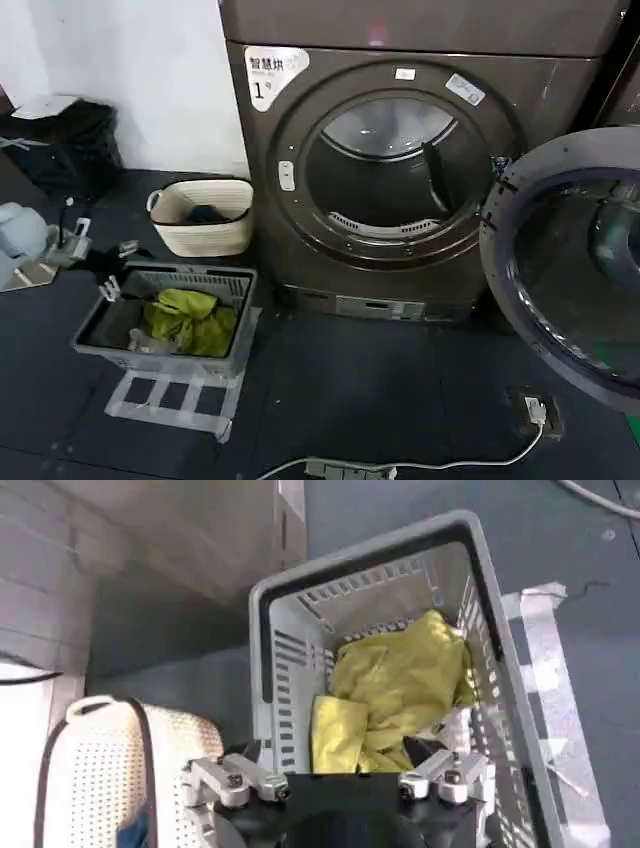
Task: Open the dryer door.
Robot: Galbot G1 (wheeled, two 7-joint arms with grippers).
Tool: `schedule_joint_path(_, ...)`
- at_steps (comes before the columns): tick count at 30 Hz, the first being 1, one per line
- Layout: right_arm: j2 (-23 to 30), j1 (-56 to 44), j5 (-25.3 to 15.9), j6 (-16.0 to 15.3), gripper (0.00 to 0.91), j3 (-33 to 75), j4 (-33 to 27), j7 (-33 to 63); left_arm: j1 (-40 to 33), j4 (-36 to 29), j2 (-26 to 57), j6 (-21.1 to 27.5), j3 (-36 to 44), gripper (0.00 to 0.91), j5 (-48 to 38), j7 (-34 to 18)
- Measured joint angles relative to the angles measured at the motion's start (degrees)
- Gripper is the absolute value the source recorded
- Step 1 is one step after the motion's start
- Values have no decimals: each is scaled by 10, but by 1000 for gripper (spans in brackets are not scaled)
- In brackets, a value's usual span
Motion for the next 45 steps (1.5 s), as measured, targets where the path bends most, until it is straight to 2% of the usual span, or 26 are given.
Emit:
schedule_joint_path(31, 1, -3, 9, -2, 907, 1, 3, 0, -4, 3, -2, -15, 7, 907, -5, 3)
schedule_joint_path(45, 2, -4, 10, -3, 907, 5, 3, 0, -1, 3, 3, -20, 16, 907, -6, 19)
